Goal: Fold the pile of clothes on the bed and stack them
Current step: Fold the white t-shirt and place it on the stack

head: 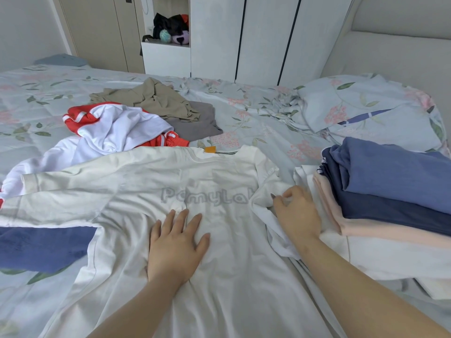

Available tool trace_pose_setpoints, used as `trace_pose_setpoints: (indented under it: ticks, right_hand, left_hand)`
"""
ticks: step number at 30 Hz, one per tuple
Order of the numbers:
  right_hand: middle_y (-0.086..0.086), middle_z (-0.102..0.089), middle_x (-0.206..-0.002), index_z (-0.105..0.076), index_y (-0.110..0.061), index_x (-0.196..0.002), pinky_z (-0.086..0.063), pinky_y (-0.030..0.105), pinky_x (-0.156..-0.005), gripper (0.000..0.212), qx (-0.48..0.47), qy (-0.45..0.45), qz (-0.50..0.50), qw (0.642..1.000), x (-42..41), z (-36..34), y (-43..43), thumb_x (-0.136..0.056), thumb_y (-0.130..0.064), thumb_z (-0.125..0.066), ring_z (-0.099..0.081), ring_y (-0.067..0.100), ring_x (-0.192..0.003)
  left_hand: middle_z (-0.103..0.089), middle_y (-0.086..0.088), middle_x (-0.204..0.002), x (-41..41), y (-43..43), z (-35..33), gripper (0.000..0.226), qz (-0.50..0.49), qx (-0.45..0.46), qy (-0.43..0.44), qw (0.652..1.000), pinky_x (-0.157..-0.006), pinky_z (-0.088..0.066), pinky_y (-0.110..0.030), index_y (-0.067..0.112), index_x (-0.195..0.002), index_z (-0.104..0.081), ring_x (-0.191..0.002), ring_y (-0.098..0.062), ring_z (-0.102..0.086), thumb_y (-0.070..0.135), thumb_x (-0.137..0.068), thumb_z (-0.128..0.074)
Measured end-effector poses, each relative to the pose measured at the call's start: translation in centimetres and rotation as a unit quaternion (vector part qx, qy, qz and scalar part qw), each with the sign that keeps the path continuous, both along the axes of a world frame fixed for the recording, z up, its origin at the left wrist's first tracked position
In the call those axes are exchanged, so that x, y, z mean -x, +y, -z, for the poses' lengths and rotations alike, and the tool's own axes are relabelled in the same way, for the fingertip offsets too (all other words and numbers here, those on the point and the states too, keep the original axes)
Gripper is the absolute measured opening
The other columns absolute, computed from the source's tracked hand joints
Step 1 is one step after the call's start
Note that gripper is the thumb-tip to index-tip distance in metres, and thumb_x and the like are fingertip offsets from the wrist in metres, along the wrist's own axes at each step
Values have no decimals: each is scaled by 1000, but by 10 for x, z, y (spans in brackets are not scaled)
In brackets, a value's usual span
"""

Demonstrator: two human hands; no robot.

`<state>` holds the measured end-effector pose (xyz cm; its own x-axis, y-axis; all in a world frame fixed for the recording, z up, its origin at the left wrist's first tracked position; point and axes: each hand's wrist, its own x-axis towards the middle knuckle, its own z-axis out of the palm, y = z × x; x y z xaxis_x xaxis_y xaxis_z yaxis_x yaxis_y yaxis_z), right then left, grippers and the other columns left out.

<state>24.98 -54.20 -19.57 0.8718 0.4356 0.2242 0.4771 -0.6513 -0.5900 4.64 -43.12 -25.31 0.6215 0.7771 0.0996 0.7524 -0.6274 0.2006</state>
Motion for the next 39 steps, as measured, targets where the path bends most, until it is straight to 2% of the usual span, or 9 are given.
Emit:
trace_pose_setpoints:
  ticks: [4,7,11,15,19,26,30,34,39]
  right_hand:
    - [3,-51,-128,-60,-9,-89,-42,34,-77,33,87,-94,-21,991,-3,9,2,-93,-40,-49,-44,26,-120]
    - [2,-23,-155,-66,-22,-109,-34,38,-98,45,182,-93,-18,979,-6,11,7,-92,-55,-41,-25,22,-138]
    - [5,-18,-156,-59,-23,-121,-29,42,-101,53,226,-77,-10,971,-8,11,19,-90,-60,-40,-21,21,-140]
    - [5,-55,-120,-64,-15,-101,-35,39,-90,29,137,-44,21,989,-19,9,32,-91,-35,-46,-46,26,-115]
    - [16,-61,-104,-57,-5,-96,-42,37,-76,21,19,-7,15,1000,-26,-9,38,-94,-21,-43,-55,34,-96]
    - [25,-51,-128,-42,-2,-122,-38,36,-84,28,-215,56,143,964,-63,-99,20,-101,-16,-31,-51,35,-115]
    - [22,-43,-137,-29,4,-137,-38,37,-94,46,-159,120,163,966,-82,-101,-3,-100,-20,-40,-46,34,-123]
    - [17,-48,-131,-27,4,-136,-38,30,-77,74,-76,165,76,980,-68,-84,-8,-85,-31,-67,-51,31,-116]
    - [6,-54,-93,-53,-6,-92,-41,26,-64,26,177,150,-69,970,-46,-62,-12,-79,-19,-72,-53,24,-87]
  left_hand:
    - [-6,11,-159,0,0,0,91,0,-1,10,1000,-118,3,-38,43,-148,-12,-147,-15,5,66,-65,17]
    - [-5,11,-159,1,0,0,91,1,-1,11,1000,-118,4,-38,43,-148,-11,-147,-15,6,65,-65,18]
    - [-7,10,-159,1,0,-1,92,2,1,9,1000,-116,5,-38,42,-149,-12,-147,-15,5,66,-64,17]
    - [-4,11,-159,1,1,-1,92,1,-1,16,1000,-114,8,-37,43,-148,-9,-147,-15,7,65,-63,19]
    - [-3,11,-159,0,2,0,92,0,-1,15,1000,-116,6,-38,43,-149,-9,-147,-15,8,65,-63,19]
    - [-7,10,-159,0,1,1,93,0,-5,10,1000,-117,4,-38,43,-149,-12,-147,-15,4,66,-64,18]
    - [-6,11,-159,-1,2,1,93,-3,-8,17,1000,-117,3,-38,43,-148,-10,-147,-14,5,65,-63,19]
    - [-6,11,-159,-1,2,1,93,-4,-9,17,1000,-117,2,-38,43,-148,-12,-147,-14,3,65,-63,19]
    - [-11,10,-159,0,1,1,92,-3,-10,10,1000,-117,0,-38,42,-148,-16,-147,-15,0,66,-65,16]
